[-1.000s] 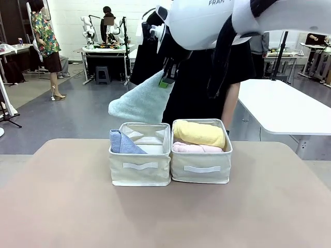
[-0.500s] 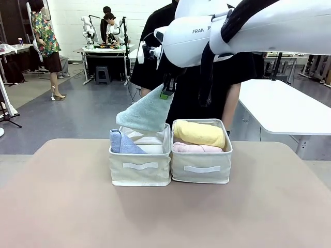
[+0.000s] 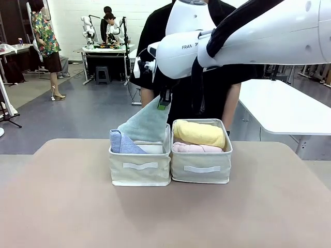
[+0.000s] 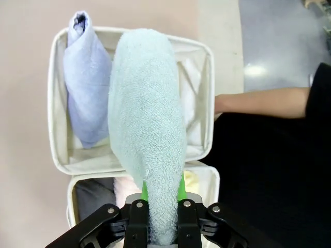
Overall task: Sort the towels based on their folding style.
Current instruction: Pick up another triangle-folded towel from the table and place it in the left Fabric basket.
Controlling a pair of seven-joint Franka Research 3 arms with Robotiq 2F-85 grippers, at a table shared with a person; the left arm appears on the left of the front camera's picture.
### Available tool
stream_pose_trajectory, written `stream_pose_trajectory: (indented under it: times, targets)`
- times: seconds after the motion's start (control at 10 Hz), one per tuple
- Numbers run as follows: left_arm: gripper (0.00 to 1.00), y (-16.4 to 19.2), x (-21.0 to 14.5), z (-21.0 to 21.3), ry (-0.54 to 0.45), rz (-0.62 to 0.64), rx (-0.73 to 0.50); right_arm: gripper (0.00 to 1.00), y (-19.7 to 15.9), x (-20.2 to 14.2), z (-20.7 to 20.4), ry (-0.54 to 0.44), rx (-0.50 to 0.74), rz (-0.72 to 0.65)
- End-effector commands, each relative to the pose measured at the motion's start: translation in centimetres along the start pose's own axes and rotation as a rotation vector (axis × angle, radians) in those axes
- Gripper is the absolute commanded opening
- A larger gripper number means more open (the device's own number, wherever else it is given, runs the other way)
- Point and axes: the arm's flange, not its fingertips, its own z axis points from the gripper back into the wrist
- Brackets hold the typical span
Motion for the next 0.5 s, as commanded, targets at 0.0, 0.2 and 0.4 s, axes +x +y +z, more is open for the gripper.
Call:
stream_pose_trajectory:
  times: [0.0,0.2,0.4]
  targets:
    - [1.00,-0.1,0.1,0.1,-0.010,-0.002,0.006,0.19,-0.7,0.6,-0.5,0.028,0.022,0.020]
    - [1.00,-0.1,0.1,0.1,-0.010,-0.002,0.006,0.19,-0.3,0.6,-2.2,0.043,0.064,0.025]
    - [1.00,-0.1,0.1,0.1,-0.010,-0.002,0.006,0.19,0.2,0.6,-3.8,0.037,0.090,0.033]
